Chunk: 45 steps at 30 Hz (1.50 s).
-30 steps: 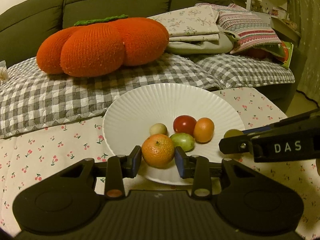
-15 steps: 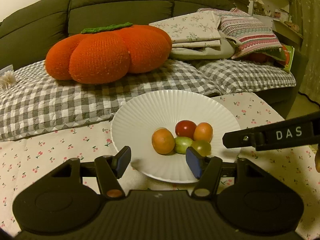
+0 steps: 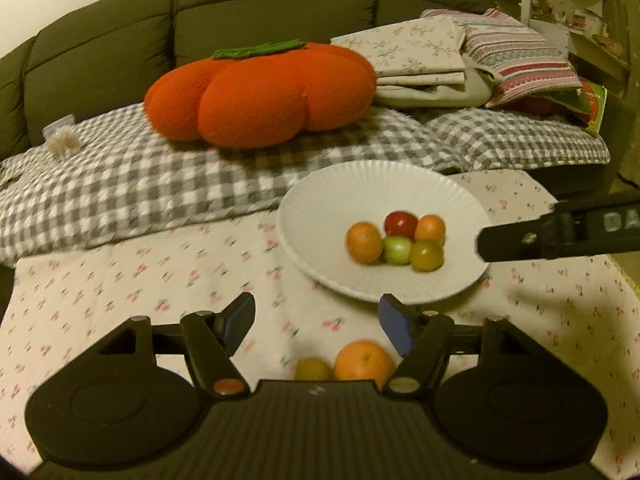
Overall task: Organize fruits
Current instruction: 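Move both tools back to the remaining fruit cluster, then grasp the pale yellow round fruit with the left tool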
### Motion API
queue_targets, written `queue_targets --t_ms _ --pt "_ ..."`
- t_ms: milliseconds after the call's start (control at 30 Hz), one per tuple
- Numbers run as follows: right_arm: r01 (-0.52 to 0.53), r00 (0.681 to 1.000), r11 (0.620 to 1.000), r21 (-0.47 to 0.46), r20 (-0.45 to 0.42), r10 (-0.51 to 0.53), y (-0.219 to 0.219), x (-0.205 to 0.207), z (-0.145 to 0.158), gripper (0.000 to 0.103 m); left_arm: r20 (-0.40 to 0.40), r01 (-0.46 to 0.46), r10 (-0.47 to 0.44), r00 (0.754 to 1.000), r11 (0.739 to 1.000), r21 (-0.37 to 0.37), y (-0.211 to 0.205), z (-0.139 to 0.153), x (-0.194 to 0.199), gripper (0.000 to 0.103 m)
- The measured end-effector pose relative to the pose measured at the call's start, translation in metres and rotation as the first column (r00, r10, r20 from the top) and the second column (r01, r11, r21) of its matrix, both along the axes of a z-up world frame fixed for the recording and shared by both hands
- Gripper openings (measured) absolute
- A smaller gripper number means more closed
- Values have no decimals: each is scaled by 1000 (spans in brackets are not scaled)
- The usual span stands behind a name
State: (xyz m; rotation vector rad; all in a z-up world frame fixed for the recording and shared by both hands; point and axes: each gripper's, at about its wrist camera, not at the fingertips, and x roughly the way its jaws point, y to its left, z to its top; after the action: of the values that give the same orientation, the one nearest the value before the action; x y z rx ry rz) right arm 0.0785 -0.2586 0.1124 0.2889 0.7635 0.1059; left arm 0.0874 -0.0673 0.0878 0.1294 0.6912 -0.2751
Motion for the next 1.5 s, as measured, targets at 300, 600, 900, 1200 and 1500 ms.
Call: queue_targets --t_ms 300,600,900,1200,1500 --pt "-42 999 999 -12 25 42 13 -29 14 77 -58 -85 80 995 992 -94 46 9 -23 70" --pt "-59 998 998 2 -6 59 23 -32 11 81 -146 -60 40 988 989 -134 46 -10 -51 70" --pt "-132 990 991 24 -43 133 41 -35 4 84 -149 3 -18 989 995 -104 19 -36 -59 69" --pt "-134 988 991 21 -78 136 46 -32 -6 84 -148 19 -35 988 994 -107 7 -51 -55 49" --pt "-123 989 992 11 -87 123 45 -29 -11 84 -175 5 -32 984 989 -151 10 -52 -54 24"
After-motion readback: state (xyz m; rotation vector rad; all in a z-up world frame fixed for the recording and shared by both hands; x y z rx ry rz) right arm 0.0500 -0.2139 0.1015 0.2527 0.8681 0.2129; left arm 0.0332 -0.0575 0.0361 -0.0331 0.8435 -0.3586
